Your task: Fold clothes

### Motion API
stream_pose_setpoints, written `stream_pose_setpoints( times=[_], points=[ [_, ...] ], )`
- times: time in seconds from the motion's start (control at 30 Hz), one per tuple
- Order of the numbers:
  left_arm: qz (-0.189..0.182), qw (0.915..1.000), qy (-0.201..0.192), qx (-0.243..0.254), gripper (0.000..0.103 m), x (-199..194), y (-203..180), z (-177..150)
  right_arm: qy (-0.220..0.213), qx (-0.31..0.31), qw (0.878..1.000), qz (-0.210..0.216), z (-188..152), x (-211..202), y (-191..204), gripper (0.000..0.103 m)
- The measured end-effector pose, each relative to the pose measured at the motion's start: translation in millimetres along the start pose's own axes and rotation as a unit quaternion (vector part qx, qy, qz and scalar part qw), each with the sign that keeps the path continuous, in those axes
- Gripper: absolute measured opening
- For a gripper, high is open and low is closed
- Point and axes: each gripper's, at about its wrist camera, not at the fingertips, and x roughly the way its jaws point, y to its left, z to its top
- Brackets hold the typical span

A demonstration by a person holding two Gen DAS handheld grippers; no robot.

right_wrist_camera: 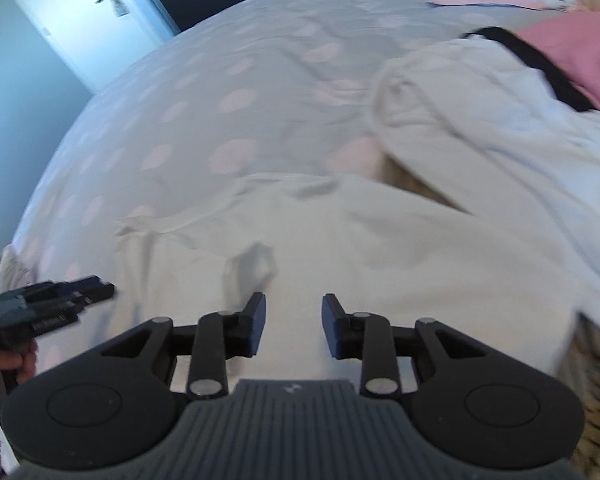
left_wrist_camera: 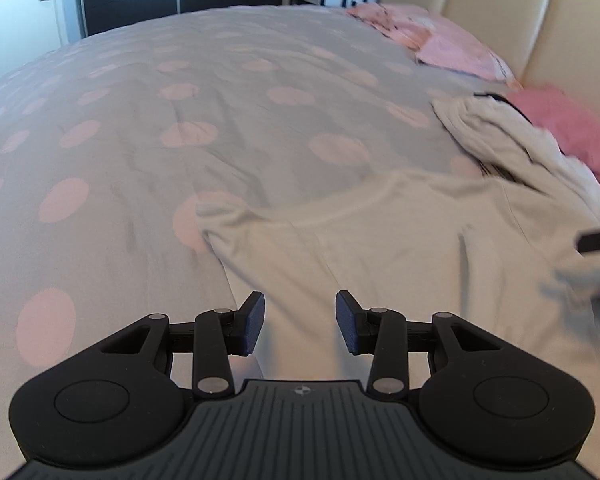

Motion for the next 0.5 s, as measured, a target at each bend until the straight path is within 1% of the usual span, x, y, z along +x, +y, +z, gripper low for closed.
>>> stream_pose_setpoints(
  times=[0.03, 0.13, 0.27, 0.4, 0.43, 0.5],
  points=[
    [0.001, 1.0, 0.003, -0.001, 0.037, -0.7, 0.2, -2.3, 0.0, -0.004, 1.0, 0.003, 1.4, 6.3, 6.9, 0.041],
    [0.006, 0.9999, 0.006, -0.011, 0.037, -0.8, 4.7, -8.1, 0.001, -0.013, 1.0, 0.005, 5.2, 26.2, 21.7, 0.042],
    [0.002, 0.9986, 0.008, -0.053, 0.037, -0.6, 18.1, -12.5, 0.009, 0.005, 1.0, -0.001, 8.8, 53.2, 20.4, 0.042],
    [0.0, 0.9983, 0.003, -0.058, 0.037, -5.0, 25.9, -15.2, 0.027, 0.026, 0.999, 0.024, 9.4, 73.3, 20.7, 0.042],
    [0.0, 0.9983, 0.003, -0.059, 0.037, -5.6, 27.7, -16.1, 0.028, 0.023, 0.999, 0.032, 9.2, 75.9, 23.7, 0.042],
    [0.001, 0.9982, 0.005, -0.06, 0.037, -5.8, 31.5, -18.0, 0.028, 0.004, 0.999, 0.032, 8.1, 78.0, 33.3, 0.04]
  ],
)
